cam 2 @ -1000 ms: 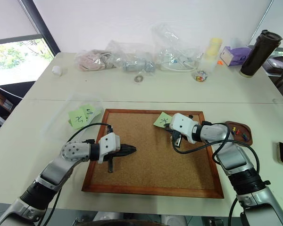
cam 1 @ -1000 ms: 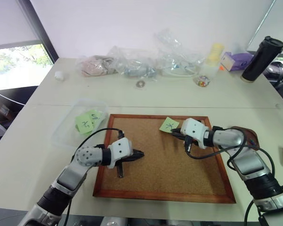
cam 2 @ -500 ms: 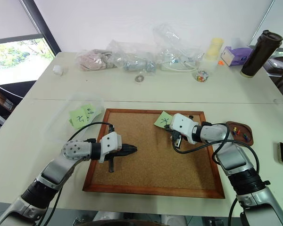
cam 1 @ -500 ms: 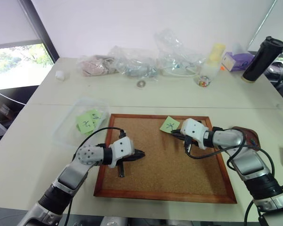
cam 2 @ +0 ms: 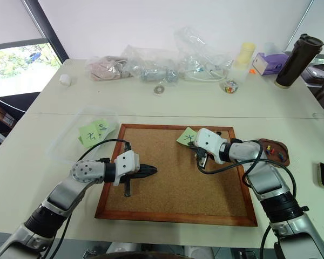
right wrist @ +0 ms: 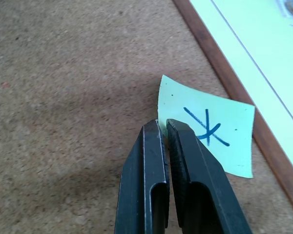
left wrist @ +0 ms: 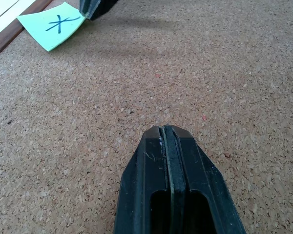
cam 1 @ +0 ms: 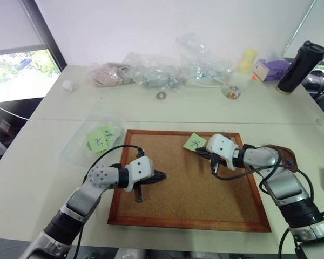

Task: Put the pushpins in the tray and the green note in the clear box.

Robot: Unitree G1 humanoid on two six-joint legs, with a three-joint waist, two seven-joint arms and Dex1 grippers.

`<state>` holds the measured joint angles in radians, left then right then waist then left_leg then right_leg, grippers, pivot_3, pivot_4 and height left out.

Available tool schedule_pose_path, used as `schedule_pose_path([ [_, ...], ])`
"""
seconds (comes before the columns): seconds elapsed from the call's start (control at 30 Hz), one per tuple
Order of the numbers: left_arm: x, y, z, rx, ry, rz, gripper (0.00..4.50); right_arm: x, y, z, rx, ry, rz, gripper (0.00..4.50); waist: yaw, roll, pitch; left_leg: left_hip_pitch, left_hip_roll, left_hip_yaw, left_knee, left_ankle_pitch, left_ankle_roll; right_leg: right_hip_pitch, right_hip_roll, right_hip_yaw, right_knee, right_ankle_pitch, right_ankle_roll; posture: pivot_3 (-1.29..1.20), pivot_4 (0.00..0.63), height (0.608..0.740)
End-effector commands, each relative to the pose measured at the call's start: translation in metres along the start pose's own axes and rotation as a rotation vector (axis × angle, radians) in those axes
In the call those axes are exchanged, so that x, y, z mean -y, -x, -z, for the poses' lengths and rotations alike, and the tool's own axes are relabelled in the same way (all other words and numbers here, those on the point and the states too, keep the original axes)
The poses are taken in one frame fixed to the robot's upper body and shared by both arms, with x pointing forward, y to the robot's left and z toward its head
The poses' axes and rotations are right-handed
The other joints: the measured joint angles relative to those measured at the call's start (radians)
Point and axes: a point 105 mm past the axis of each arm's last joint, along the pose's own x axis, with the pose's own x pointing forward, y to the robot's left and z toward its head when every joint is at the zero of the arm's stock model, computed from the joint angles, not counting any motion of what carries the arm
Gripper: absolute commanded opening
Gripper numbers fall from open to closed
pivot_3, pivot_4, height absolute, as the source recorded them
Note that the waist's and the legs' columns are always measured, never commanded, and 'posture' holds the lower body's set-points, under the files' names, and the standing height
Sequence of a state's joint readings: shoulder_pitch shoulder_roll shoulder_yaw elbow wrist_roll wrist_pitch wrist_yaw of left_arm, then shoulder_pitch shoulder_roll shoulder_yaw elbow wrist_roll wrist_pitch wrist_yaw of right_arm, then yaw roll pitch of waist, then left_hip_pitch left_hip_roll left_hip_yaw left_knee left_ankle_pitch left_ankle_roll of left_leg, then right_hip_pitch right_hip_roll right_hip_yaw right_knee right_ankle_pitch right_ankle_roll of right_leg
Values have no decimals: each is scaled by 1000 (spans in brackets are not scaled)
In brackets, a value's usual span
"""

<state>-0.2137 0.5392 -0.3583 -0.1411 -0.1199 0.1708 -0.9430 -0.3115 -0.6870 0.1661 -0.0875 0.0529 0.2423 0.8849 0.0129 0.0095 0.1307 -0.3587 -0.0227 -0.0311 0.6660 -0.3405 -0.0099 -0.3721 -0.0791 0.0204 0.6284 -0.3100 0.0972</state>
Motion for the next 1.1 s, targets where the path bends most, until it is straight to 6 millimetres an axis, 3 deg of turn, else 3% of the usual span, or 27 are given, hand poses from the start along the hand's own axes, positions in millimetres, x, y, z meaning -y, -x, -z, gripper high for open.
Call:
schedule_pose_path([
  [0.03,-1,4,29,-120,72,-21,0,13,8,-23,65,38,52,185,0,0,1,0,0,0,0,0,0,0,0,0,0,0,0,0,150,740],
  [0.6,-21,10,15,-65,90,-80,0,11,9,-22,44,-10,35,185,-2,-3,13,-1,0,0,0,0,0,-1,0,-1,0,0,0,0,150,740],
  [0.8,-41,21,-11,-11,45,-98,0,11,8,-22,47,-12,30,185,-5,-5,23,-2,0,0,0,1,-1,-3,0,-3,1,2,3,0,150,740],
  [0.93,-39,29,-25,-8,1,-25,0,11,7,-22,48,-11,32,185,-15,-6,23,-19,0,0,1,7,-12,-21,0,-5,4,4,8,0,150,740],
  [1.1,-34,35,-38,-8,-39,49,0,12,7,-23,51,-9,35,185,-24,-6,24,-23,1,-1,-1,9,-14,-28,1,-8,7,5,9,0,150,740],
])
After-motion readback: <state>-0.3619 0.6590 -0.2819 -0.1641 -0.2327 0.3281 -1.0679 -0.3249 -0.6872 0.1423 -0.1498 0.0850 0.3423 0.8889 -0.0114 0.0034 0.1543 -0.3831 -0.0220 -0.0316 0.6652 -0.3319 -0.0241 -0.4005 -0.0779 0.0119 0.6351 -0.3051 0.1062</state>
